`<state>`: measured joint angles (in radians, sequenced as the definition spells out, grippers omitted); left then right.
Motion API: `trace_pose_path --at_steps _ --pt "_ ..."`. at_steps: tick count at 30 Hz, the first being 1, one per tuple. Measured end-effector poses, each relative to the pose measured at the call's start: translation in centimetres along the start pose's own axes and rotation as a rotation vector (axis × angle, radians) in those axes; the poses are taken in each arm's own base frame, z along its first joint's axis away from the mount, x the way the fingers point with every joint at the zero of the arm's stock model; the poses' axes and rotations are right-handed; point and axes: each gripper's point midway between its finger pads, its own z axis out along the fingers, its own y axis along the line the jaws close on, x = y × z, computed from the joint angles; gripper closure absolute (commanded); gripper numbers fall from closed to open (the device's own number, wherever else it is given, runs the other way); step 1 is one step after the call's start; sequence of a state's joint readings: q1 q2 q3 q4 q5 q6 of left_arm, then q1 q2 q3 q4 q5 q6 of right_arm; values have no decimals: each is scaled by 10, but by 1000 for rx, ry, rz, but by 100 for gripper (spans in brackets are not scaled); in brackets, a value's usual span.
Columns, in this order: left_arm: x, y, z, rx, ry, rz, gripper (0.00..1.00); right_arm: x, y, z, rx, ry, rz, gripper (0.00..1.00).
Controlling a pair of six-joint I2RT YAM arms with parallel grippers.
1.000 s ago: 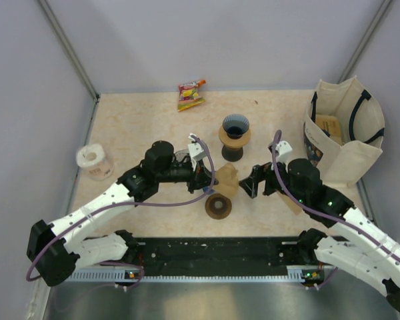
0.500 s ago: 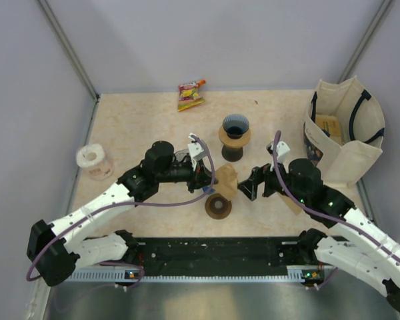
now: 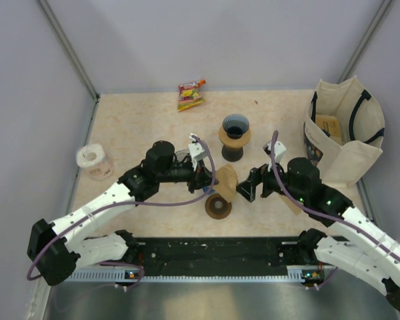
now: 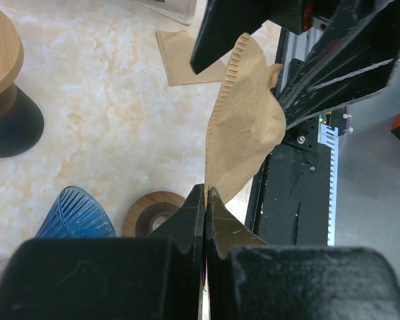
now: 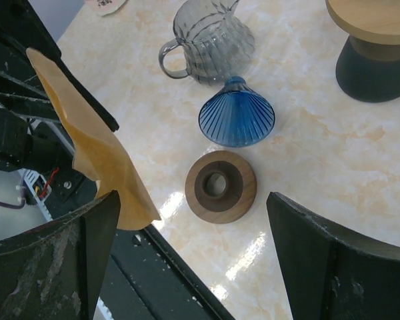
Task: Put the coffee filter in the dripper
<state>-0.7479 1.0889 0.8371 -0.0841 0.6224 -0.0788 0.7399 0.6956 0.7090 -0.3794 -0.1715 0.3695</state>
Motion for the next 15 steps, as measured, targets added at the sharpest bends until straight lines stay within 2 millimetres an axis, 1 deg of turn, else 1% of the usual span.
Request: trace_pose_path --at_steps 2,7,10,15 --pt "0 -2 0 11 1 0 100 0 -1 4 1 3 -2 14" --pt "1 -7 0 44 1 2 100 2 1 17 -21 27 -9 22" --pt "3 -8 0 50 4 0 100 1 9 20 -68 30 -17 24" --pt "3 -8 1 54 -6 6 100 -7 27 15 -164 -5 -34 25"
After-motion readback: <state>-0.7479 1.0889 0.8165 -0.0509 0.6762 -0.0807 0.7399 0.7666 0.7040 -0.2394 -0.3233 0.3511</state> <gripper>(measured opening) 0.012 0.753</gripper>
